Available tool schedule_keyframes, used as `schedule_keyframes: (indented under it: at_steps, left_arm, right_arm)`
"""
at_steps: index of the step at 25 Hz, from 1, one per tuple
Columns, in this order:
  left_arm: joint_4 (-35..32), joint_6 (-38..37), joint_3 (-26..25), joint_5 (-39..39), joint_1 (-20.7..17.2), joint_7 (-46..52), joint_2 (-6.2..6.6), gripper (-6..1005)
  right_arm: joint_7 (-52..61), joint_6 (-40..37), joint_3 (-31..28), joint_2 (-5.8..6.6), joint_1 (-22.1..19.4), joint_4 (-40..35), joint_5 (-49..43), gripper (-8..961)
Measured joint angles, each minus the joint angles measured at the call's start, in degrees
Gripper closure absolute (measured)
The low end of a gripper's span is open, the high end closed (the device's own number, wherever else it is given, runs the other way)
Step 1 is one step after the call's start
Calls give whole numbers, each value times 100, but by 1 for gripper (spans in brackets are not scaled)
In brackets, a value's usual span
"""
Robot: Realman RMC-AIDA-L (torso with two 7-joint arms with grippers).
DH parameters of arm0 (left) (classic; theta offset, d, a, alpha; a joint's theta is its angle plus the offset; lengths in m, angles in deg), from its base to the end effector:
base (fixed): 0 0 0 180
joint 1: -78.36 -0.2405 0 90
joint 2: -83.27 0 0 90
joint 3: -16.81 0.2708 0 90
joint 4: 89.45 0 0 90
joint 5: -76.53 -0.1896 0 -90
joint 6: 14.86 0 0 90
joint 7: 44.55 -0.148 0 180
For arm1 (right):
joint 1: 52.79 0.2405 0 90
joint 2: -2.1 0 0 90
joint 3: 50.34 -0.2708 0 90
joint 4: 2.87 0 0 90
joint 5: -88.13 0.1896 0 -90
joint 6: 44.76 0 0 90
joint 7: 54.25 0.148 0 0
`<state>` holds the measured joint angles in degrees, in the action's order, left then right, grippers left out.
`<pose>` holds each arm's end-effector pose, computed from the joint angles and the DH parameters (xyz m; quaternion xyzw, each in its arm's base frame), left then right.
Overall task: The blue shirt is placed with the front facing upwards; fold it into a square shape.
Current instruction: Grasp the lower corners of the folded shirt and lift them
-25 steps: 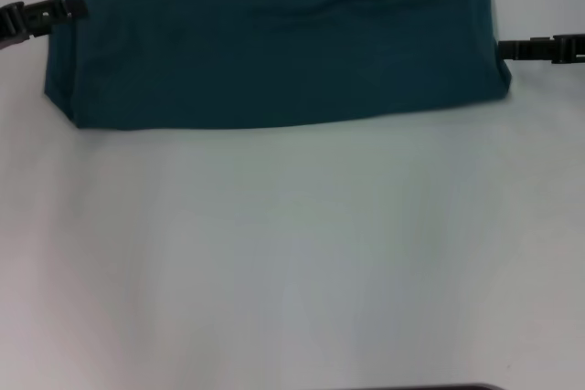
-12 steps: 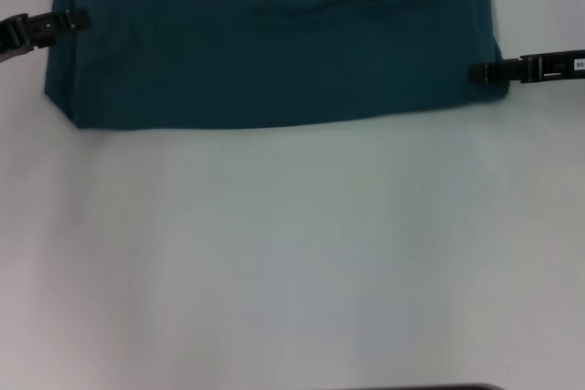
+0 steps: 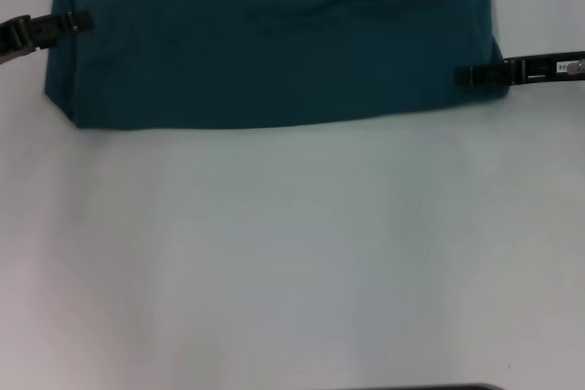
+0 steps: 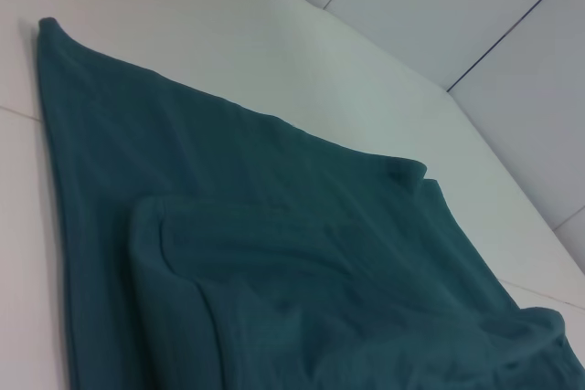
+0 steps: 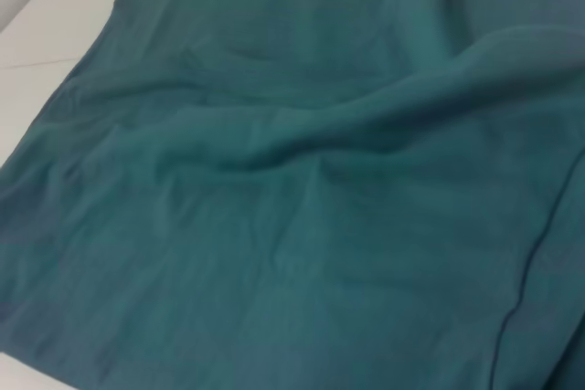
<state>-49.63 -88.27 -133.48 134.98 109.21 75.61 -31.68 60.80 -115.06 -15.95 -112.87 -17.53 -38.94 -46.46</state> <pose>-0.3164 0.3641 0.0488 -0.7564 -0.5523 -0.2481 0.2476 0.3172 0.3674 0.0157 -0.8293 0.4991 0.1049 0.2283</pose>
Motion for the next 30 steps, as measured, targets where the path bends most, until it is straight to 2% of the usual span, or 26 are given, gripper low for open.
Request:
schedule_keyframes:
  at_steps: [10,21,30]
  left_arm:
    - [0,10,0,0,-5,-23,-1,154]
    - [0,4,0,-5,-108,-28,-1,159]
    - [-72,161,192,-214,-157,-37,-20,162]
  right_arm:
    - [19,46,1,-16,35,56,38,398]
    - [8,33,-22,0,-5,56,40,845]
    - [0,38,-20,18,-15,53,49,923]
